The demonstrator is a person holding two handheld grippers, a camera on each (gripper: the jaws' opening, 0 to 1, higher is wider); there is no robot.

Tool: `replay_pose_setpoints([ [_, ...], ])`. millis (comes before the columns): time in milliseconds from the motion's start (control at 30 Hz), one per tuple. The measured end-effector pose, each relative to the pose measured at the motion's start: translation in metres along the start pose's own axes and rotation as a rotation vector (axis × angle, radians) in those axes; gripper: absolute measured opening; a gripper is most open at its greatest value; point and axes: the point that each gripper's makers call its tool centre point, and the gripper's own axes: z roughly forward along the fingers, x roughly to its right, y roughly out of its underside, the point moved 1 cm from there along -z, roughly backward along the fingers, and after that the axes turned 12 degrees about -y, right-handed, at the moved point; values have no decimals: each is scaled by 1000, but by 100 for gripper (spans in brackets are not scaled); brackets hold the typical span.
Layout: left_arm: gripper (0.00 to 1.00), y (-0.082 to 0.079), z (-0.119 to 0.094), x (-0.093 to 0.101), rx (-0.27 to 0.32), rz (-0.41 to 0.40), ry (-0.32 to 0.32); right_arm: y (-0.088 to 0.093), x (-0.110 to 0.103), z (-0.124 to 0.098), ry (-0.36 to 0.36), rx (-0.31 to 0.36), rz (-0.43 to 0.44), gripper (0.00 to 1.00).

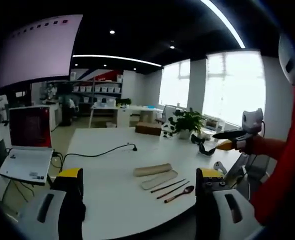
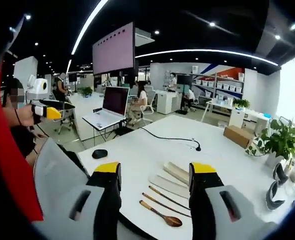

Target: Arrange the utensils inside the cutlery case until each visible utensil rests in its matching compartment.

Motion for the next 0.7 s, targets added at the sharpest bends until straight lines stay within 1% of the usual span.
replay_pose_setpoints([
  [33, 96, -3, -2, 4, 23, -18, 19, 0, -2, 1, -12, 0, 19, 52],
  [67, 99, -9, -4, 8, 57, -45, 45, -1, -4, 1, -25, 8, 39, 51],
  [100, 99, -13, -5, 12, 76, -74, 67, -2, -4, 1, -28, 17, 44, 51],
  [200, 100, -9, -6, 12, 59, -61, 60, -4, -6, 1, -40, 28, 57, 55],
  [300, 99, -3, -4, 11, 35, -50, 48, -4, -6, 0, -41, 16, 38, 55],
  [333, 99, 1, -3, 9, 10, -43, 36, -5, -6, 0, -40, 15, 32, 55],
  [367, 97, 8, -2, 4, -30, -19, 6, -5, -6, 0, -39, 12, 27, 54],
  [400, 94, 13, -1, 0, -53, 3, -14, -5, -5, -1, -39, 8, 20, 53],
  [433, 90, 17, -1, -7, -74, 28, -59, -4, -4, -1, -36, -2, 1, 52],
  [467, 87, 15, -1, -11, -55, 27, -79, -1, -1, -3, -19, -32, -24, 49],
  [500, 87, 7, -3, -13, -4, 4, -92, 2, 1, -4, -6, -54, -32, 47],
  [533, 88, -1, -5, -13, 43, -28, -93, 3, 0, -4, -5, -48, -21, 46],
  [567, 89, -9, -8, -12, 74, -72, -72, 5, 0, -5, -5, -47, -10, 47],
  [600, 89, -9, -9, -12, 72, -79, -65, 7, -2, -6, -16, -44, 17, 47],
  [633, 88, -6, -9, -14, 50, -66, -71, 8, -3, -6, -22, -47, 23, 48],
  [667, 89, -4, -8, -14, 41, -64, -76, 10, -4, -5, -25, -52, 22, 48],
  [700, 90, -4, -8, -13, 41, -66, -68, 12, -3, -4, -26, -67, 13, 48],
])
